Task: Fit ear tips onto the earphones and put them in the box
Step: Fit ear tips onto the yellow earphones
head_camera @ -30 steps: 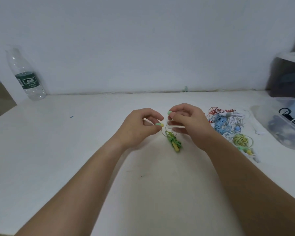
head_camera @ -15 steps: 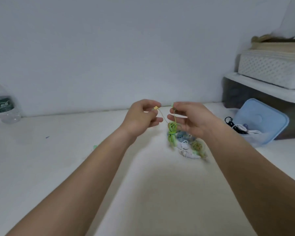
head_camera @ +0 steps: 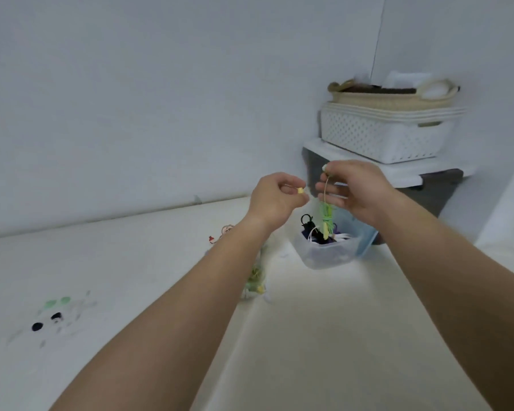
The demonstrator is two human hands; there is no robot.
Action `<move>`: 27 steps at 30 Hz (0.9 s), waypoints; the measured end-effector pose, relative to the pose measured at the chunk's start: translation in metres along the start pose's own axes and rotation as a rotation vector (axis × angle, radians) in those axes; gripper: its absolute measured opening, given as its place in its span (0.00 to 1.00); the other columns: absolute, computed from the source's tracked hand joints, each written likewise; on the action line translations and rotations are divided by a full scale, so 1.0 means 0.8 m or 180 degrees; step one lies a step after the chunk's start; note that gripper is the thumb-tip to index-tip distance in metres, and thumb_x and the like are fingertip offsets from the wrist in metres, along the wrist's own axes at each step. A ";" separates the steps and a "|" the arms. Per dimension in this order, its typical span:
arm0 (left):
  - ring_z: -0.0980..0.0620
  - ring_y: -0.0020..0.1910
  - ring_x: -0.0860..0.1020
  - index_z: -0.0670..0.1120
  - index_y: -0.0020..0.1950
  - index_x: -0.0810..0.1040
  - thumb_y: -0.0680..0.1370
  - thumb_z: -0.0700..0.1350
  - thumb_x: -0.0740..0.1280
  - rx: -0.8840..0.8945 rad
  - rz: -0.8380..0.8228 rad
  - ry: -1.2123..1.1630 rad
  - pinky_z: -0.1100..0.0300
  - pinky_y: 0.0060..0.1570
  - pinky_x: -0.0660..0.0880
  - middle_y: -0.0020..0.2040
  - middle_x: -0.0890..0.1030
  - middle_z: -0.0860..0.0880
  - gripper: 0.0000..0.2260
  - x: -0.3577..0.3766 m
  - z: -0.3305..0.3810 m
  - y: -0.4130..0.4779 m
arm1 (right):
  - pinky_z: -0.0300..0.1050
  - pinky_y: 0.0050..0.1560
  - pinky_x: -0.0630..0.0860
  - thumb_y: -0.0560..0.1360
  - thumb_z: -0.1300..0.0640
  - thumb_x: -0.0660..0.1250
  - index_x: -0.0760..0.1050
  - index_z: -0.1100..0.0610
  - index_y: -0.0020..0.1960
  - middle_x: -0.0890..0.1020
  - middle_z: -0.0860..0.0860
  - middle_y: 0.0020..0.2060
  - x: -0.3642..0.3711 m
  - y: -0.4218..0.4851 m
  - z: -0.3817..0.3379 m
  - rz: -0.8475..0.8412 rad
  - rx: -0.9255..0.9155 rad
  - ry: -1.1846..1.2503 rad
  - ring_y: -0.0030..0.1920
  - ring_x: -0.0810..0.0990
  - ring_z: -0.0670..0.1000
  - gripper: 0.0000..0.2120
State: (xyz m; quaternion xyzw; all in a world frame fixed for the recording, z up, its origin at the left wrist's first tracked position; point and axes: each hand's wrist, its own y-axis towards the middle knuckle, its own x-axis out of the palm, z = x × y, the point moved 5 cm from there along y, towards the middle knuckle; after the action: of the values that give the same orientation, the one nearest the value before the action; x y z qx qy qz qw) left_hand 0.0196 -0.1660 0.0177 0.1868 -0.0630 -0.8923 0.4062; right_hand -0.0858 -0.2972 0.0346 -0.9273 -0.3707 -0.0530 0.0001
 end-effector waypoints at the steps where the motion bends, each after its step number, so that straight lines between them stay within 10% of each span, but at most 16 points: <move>1: 0.55 0.38 0.79 0.46 0.51 0.82 0.72 0.39 0.76 -0.0025 -0.0038 0.0077 0.66 0.39 0.73 0.42 0.81 0.48 0.10 0.014 -0.008 0.004 | 0.51 0.52 0.83 0.77 0.63 0.69 0.80 0.60 0.48 0.83 0.57 0.41 -0.011 0.005 0.011 0.0053 0.0026 -0.0160 0.42 0.85 0.55 0.02; 8: 0.58 0.41 0.81 0.48 0.44 0.86 0.73 0.43 0.75 0.0065 -0.0286 0.1158 0.65 0.43 0.73 0.41 0.85 0.54 0.01 0.055 -0.042 0.006 | 0.42 0.54 0.73 0.74 0.62 0.68 0.85 0.58 0.50 0.83 0.48 0.47 -0.034 0.015 0.029 0.0405 -0.0735 -0.2609 0.51 0.78 0.48 0.08; 19: 0.60 0.43 0.80 0.51 0.45 0.85 0.76 0.45 0.71 -0.0027 0.0035 0.1310 0.76 0.36 0.69 0.43 0.84 0.56 0.03 -0.064 -0.057 -0.049 | 0.40 0.35 0.78 0.74 0.62 0.67 0.83 0.52 0.45 0.86 0.50 0.36 0.065 -0.051 0.036 -0.0653 -0.1036 -0.2189 0.36 0.84 0.47 0.08; 27: 0.57 0.42 0.81 0.54 0.42 0.81 0.72 0.44 0.74 -0.0344 -0.0236 0.1752 0.70 0.40 0.72 0.44 0.83 0.54 0.05 -0.103 -0.110 -0.119 | 0.49 0.44 0.80 0.71 0.53 0.72 0.79 0.58 0.44 0.83 0.54 0.41 0.133 -0.081 0.113 -0.0976 -0.0539 -0.4111 0.44 0.82 0.55 0.08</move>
State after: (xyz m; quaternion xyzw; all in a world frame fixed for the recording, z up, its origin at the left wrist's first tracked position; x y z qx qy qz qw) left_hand 0.0364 -0.0380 -0.0654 0.4023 0.1042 -0.8243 0.3844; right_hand -0.0450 -0.1739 -0.0475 -0.7064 -0.4184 0.4845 -0.3021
